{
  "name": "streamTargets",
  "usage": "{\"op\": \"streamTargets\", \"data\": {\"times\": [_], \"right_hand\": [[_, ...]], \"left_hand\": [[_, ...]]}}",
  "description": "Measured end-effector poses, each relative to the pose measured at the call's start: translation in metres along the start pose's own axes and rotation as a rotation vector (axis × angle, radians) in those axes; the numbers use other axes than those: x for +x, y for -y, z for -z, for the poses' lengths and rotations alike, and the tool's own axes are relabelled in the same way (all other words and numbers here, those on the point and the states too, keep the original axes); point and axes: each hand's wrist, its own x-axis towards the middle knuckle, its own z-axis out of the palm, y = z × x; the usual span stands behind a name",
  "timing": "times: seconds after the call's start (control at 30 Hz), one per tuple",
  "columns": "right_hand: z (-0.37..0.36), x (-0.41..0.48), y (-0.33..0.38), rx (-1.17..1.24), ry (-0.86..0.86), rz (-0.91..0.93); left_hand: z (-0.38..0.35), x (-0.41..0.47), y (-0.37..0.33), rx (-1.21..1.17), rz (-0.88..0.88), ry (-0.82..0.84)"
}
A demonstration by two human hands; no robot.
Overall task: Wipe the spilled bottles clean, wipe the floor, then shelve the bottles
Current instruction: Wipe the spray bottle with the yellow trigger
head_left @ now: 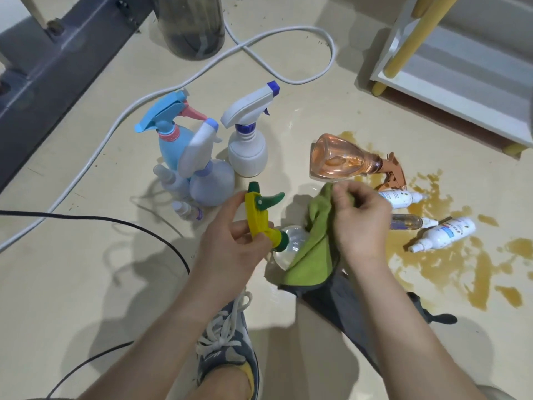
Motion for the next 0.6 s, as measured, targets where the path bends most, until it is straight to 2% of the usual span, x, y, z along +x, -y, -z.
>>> {"op": "streamTargets", "data": {"times": [0.07,0.17,0.23,0.3,0.37,0.4,0.47,0.53,0.6], "right_hand": [[-0.009,-0.014,0.027,0.107,0.006,0.156],[-0.035,-0.045,0.034,0.088,0.286,0.383],[-0.041,-0.046,0.022,0.059,0.436,0.384],[-0.039,-0.035,0.006,0.013,0.478,0.376],[-0.034,-0.025,-0.009,-0.145,0.508,0.449],[-0.029,-0.019,-0.024,-0.194,0.530,0.404],[-0.013,-0.007,-0.057,-0.231,0.538,0.183],[0.007,-0.010,-0.083,-0.202,0.451,-0.072],[0.009,-0.027,-0.078,-0.081,0.326,-0.176]], "left_hand": [[-0.003,0.002,0.000,0.001,-0.022,0.041],[-0.004,-0.001,0.000,0.113,-0.064,0.075],[0.001,-0.006,0.001,0.085,-0.082,0.084],[0.004,-0.008,0.005,0.058,-0.087,0.079],[0.004,-0.008,0.010,0.045,-0.064,0.043],[0.005,-0.008,0.012,0.022,-0.049,0.016],[0.006,-0.008,0.013,-0.007,-0.030,-0.034],[0.006,-0.007,0.014,0.009,-0.028,-0.035],[0.003,-0.004,0.012,0.065,-0.043,-0.006]]}}
